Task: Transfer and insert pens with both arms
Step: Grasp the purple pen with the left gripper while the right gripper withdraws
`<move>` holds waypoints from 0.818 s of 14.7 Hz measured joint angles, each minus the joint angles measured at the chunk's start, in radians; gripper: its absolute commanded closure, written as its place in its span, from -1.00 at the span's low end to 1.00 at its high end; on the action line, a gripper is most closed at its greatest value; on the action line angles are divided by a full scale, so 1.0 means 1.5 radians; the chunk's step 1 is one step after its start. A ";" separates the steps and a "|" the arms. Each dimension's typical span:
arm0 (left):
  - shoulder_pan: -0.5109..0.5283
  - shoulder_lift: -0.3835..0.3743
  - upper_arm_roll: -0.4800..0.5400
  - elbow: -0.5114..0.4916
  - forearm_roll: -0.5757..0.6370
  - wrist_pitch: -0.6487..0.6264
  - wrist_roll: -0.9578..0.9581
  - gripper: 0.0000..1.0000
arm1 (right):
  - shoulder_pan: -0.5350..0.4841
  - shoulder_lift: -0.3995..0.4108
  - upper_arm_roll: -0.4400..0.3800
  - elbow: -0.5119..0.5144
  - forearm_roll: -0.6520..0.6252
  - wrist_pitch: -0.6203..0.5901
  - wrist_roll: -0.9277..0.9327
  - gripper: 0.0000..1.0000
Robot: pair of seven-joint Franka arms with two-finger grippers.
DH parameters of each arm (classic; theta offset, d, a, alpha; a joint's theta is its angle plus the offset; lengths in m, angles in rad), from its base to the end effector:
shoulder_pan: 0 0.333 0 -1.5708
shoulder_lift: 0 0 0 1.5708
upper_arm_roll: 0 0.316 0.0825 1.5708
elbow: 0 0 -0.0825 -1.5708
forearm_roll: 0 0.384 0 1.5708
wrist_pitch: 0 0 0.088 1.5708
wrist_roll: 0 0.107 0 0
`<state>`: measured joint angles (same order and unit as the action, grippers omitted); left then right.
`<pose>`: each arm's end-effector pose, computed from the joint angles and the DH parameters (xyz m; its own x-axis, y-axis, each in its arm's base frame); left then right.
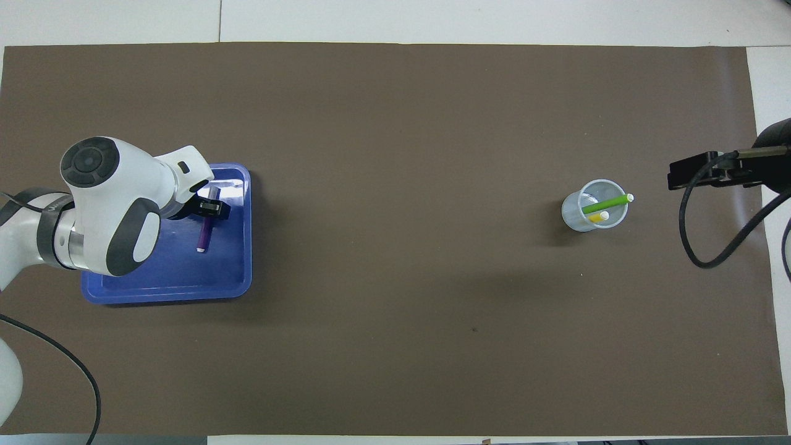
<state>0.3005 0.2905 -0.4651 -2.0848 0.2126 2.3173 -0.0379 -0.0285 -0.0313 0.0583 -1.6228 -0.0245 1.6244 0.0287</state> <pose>0.5721 -0.0857 0.2978 0.9668 -0.2546 -0.0199 -0.2551 -0.9666 -0.0247 0.5495 0.0144 0.6219 0.9994 0.0024 0.0336 0.0016 -0.9997 0.0254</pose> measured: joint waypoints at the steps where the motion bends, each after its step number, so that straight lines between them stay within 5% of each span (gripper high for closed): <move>1: 0.000 0.000 -0.001 0.002 0.000 0.000 0.000 0.85 | 0.000 0.000 0.000 0.000 0.000 0.000 0.000 -1.00; 2: 0.000 0.000 -0.001 0.005 0.000 -0.001 0.000 1.00 | 0.000 0.000 0.000 0.000 0.000 0.000 0.000 -1.00; 12: 0.005 0.003 0.001 0.022 0.000 -0.029 -0.001 1.00 | 0.000 0.000 0.001 -0.001 0.002 -0.009 0.000 -1.00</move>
<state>0.3078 0.2944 -0.4644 -2.0516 0.2127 2.2731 -0.0387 -0.0279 -0.0307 0.0596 -1.6241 -0.0219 1.6105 0.0288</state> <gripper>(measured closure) 0.833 0.000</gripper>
